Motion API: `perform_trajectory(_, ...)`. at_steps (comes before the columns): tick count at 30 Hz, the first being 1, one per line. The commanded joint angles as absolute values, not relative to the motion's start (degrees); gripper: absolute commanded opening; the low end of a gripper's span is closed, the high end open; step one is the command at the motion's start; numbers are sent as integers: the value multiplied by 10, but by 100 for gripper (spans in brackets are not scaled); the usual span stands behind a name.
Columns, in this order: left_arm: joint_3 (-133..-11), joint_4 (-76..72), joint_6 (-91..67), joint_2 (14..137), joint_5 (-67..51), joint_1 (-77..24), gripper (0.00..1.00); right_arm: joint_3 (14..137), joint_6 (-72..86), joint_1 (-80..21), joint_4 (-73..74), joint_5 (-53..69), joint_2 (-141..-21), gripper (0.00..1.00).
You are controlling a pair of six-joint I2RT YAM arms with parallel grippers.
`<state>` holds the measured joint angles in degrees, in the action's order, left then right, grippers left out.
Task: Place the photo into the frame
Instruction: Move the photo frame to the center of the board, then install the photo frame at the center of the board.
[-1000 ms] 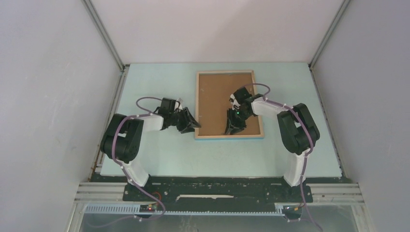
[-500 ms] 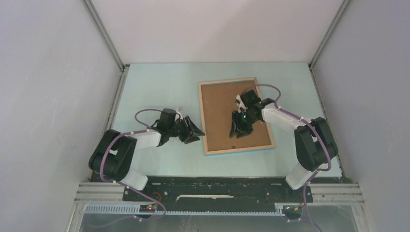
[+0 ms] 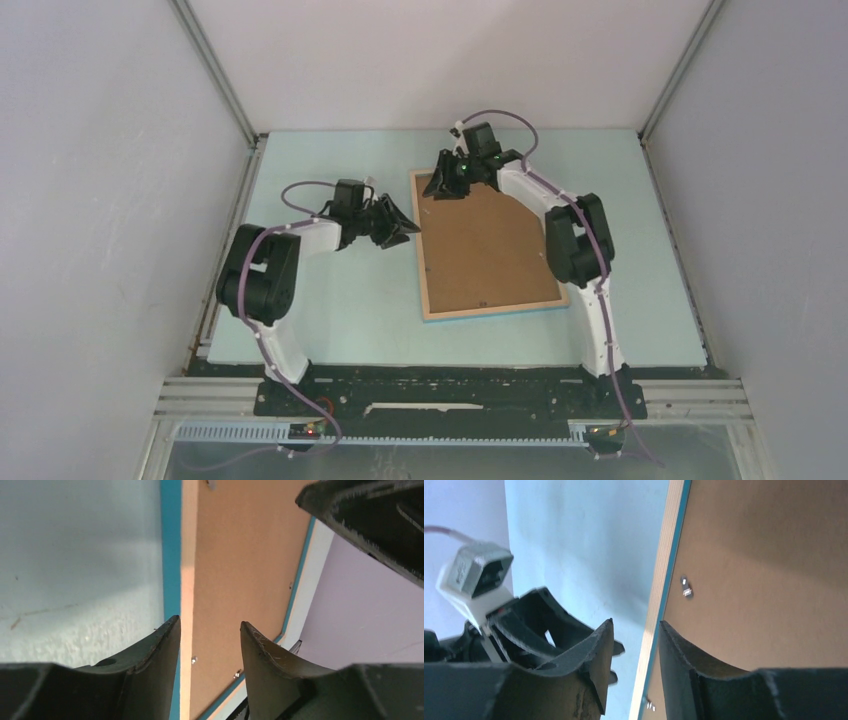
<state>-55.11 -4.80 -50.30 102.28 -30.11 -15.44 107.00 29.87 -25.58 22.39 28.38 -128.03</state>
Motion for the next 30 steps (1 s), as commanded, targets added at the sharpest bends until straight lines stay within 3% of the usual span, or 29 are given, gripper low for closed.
perform_trajectory(1,-605,-34,-480,1060,-295,-152,50,1172,318,-256,238,308,-1346,44)
perform_trajectory(6,-610,-32,-463,1078,-291,-158,45,1189,316,-254,241,306,-1374,40)
perform_trajectory(20,-594,-41,-474,1103,-298,-169,42,1189,331,-243,241,316,-1426,38)
perform_trajectory(30,-591,-52,-478,1105,-304,-169,39,1190,338,-249,236,331,-1444,27)
